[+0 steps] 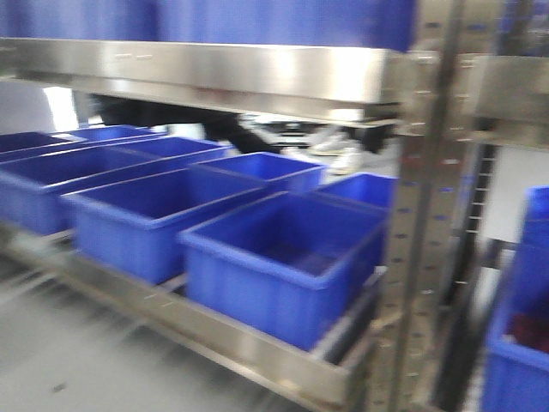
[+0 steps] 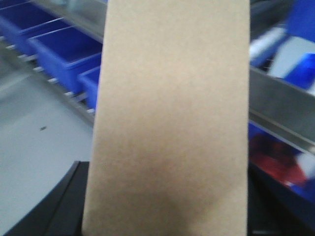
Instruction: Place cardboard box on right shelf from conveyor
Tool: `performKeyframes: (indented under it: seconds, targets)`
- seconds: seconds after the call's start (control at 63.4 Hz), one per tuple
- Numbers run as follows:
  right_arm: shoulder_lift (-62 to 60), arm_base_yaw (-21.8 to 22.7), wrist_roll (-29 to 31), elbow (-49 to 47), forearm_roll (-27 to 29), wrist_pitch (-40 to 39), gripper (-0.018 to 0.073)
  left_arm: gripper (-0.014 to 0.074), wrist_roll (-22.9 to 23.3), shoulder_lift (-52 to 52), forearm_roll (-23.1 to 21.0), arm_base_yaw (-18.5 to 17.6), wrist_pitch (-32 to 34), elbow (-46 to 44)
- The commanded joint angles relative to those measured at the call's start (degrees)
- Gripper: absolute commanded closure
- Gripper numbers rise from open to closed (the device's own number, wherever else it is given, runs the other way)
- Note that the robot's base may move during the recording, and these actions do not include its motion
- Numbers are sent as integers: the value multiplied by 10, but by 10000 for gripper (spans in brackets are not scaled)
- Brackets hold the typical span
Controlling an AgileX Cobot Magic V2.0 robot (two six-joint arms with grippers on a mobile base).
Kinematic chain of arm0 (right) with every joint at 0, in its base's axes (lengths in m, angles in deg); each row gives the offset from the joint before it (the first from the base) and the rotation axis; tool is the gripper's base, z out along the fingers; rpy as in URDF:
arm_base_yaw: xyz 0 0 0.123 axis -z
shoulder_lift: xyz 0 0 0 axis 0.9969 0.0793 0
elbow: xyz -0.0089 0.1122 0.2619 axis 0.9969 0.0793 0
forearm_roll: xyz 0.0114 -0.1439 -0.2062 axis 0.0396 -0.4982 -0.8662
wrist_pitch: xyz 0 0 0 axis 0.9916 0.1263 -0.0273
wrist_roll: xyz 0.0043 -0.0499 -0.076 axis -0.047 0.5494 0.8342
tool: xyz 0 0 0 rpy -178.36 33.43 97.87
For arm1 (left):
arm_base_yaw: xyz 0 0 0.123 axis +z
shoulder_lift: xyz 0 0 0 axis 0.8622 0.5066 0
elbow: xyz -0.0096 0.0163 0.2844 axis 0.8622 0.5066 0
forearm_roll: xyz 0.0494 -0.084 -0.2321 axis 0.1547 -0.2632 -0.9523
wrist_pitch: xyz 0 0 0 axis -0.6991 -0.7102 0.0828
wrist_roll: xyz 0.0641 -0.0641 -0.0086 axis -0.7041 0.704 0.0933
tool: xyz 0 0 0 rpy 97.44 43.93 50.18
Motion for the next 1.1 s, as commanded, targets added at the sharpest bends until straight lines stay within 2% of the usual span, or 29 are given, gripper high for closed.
performKeyframes:
  seconds: [0.0,0.836,1.088]
  targets:
    - [7,-3,4,-15,-9,-53,364,715,4,-7,-5,0,52,-2]
    - [7,-4,4,-15,-9,-53,364,715,4,-7,-5,0,52,-2]
    - [7,-4,4,-15,-9,-53,364,715,4,-7,-5,12,52,-2]
